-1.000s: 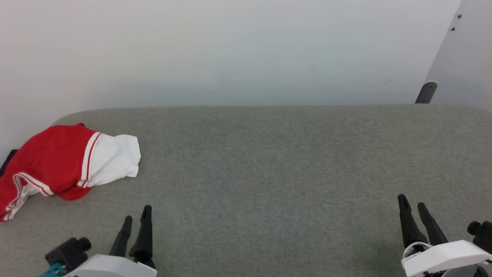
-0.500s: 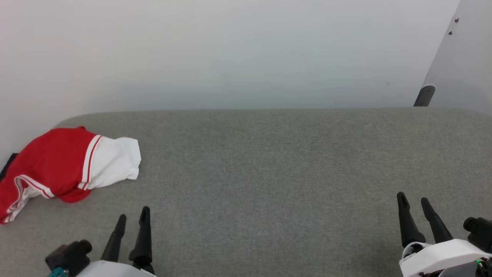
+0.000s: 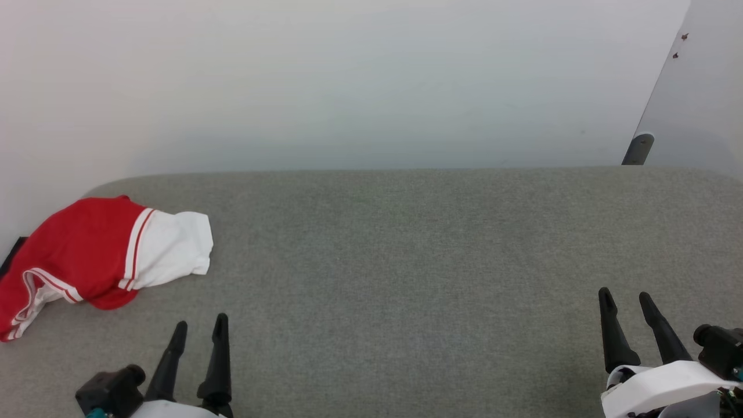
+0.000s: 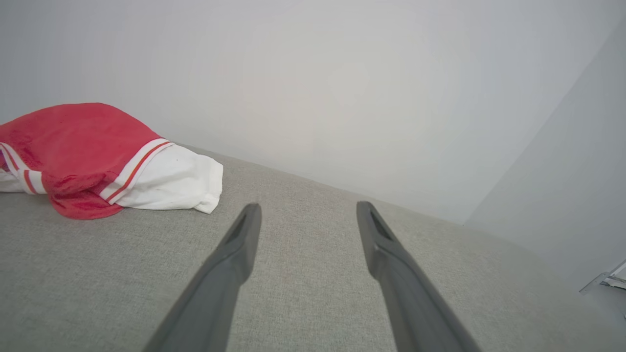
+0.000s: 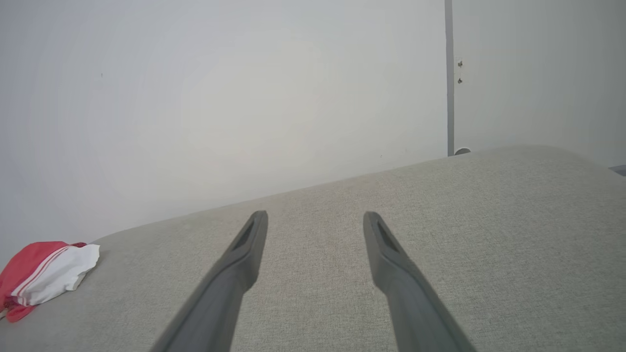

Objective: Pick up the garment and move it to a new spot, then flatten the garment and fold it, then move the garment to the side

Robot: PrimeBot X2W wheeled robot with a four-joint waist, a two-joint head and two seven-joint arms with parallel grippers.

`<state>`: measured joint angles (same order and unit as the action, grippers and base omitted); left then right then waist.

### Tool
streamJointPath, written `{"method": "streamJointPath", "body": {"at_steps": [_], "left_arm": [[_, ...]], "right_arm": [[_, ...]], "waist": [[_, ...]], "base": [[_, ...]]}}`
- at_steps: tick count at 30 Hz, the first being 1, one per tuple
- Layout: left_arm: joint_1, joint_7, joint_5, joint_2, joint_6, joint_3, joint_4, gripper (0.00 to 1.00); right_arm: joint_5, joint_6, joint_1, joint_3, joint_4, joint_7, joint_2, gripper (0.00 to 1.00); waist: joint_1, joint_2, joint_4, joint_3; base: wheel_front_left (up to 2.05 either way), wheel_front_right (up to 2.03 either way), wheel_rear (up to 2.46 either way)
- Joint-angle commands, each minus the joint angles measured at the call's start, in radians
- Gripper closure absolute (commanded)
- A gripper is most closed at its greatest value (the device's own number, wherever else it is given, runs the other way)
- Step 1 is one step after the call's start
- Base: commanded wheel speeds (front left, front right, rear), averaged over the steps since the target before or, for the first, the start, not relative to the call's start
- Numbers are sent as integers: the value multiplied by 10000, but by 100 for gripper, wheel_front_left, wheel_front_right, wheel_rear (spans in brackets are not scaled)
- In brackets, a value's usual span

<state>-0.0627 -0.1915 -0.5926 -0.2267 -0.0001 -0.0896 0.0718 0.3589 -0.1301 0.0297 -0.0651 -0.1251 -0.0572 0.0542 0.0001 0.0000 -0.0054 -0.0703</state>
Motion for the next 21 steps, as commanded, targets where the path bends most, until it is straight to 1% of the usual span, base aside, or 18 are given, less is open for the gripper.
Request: {"method": "streamJointPath", "body": {"at_steps": [1, 21], "left_arm": [[-32, -61, 192, -65, 23, -11, -117, 0], [-292, -483, 1619, -242, 159, -231, -416, 0]], "right_arm": [[-157, -8, -65, -19, 115, -56, -9, 0], [-1794, -8, -168, 27, 309, -282, -37, 0]], "waist": [[0, 0, -3, -6], [-1, 0, -18, -222]], "base": [[0, 0, 0], [0, 0, 0]]}}
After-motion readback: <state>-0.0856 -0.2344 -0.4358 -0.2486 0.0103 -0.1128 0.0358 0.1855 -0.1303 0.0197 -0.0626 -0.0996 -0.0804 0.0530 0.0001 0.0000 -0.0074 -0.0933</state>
